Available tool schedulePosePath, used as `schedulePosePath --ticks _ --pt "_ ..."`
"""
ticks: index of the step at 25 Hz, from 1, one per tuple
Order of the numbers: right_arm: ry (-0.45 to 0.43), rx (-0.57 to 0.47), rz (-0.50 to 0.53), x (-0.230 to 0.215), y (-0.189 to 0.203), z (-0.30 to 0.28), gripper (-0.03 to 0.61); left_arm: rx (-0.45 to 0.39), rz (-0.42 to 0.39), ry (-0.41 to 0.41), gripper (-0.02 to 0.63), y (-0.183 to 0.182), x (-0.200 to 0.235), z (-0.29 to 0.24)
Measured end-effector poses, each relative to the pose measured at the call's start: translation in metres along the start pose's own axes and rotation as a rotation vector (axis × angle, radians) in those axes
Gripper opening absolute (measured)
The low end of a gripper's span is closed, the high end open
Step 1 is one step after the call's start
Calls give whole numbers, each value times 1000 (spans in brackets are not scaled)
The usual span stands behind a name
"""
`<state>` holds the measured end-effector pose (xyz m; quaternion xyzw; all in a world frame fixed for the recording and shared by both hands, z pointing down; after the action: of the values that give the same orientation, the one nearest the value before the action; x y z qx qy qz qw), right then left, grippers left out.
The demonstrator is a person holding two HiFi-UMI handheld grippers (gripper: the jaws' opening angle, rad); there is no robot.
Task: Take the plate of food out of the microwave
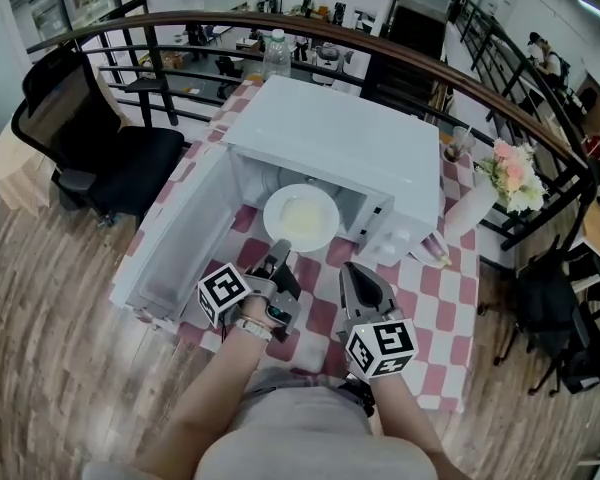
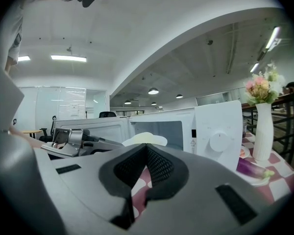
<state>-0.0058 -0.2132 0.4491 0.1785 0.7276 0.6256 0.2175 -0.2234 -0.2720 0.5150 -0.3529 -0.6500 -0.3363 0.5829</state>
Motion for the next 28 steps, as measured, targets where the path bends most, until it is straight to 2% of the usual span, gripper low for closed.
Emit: schedulePosePath --ticks 15,28 --pt "27 -48 16 8 -7 -3 21 9 -2 53 11 10 -28 20" --pt "52 -45 27 12 -9 -1 21 23 42 110 11 20 -38 23"
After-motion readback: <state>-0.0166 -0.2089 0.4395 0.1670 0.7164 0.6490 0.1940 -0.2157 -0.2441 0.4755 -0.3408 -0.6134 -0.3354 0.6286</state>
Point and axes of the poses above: the fingertips, and each gripper's own axes: z backward along the fingers, x to its left, y out of its underside, the point moved 10 cm from there along z, backward along the fingers, and after that the axes turned 5 degrees about -y, right-handed, at the moved point
